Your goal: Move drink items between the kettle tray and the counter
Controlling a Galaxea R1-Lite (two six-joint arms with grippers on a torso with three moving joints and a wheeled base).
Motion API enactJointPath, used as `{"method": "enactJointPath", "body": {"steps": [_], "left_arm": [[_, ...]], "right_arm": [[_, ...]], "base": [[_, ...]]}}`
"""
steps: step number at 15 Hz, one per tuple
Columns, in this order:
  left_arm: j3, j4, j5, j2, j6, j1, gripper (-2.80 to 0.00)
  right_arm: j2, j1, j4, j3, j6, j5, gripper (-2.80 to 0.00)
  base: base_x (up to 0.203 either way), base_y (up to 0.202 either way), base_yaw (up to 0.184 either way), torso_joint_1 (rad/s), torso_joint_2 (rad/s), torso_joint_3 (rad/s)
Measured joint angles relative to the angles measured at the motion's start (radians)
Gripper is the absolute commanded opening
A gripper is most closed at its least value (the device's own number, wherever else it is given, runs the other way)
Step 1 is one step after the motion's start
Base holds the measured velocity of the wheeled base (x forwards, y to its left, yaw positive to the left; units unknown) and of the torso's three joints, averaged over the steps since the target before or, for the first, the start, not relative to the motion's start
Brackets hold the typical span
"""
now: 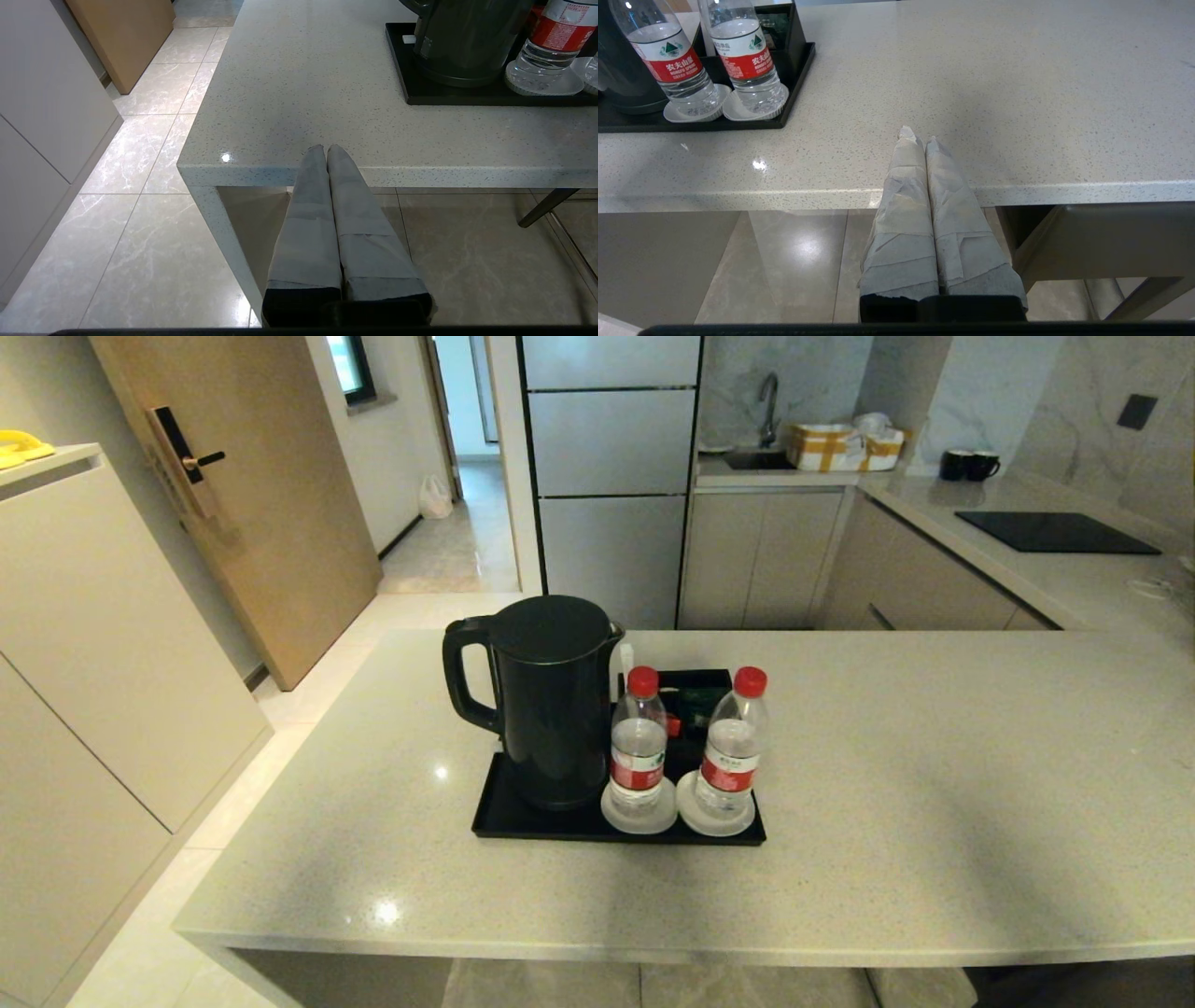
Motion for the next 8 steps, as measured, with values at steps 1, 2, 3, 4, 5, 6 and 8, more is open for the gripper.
{"method": "enactJointPath", "body": {"steps": [1,2,3,4,5,6,8], "left_arm": [[0.0,0.0,0.0,0.0,-0.001,0.0,-2.8],[0.0,0.0,0.0,0.0,-0.001,0.0,-2.8],[0.0,0.0,0.0,0.0,-0.001,0.0,-2.8],[0.0,0.0,0.0,0.0,-0.001,0.0,-2.8],[0.0,0.0,0.0,0.0,0.0,0.0,-2.8],[0.0,0.0,0.0,0.0,0.0,0.0,-2.8],[0.0,0.0,0.0,0.0,-0.001,0.0,-2.8]], "right_arm": [[0.0,0.0,0.0,0.0,0.0,0.0,-2.8],[0.0,0.0,0.0,0.0,0.0,0.0,-2.8],[0.0,0.0,0.0,0.0,0.0,0.0,-2.8],[0.0,0.0,0.0,0.0,0.0,0.0,-2.8],[0.0,0.0,0.0,0.0,0.0,0.0,-2.8],[0.0,0.0,0.0,0.0,0.0,0.0,-2.8],[0.0,0.0,0.0,0.0,0.0,-0.001,-2.8]], "base": [[0.0,0.0,0.0,0.0,0.0,0.0],[0.0,0.0,0.0,0.0,0.0,0.0],[0.0,0.0,0.0,0.0,0.0,0.0],[0.0,0.0,0.0,0.0,0.0,0.0],[0.0,0.0,0.0,0.0,0.0,0.0],[0.0,0.0,0.0,0.0,0.0,0.0],[0.0,0.0,0.0,0.0,0.0,0.0]]}}
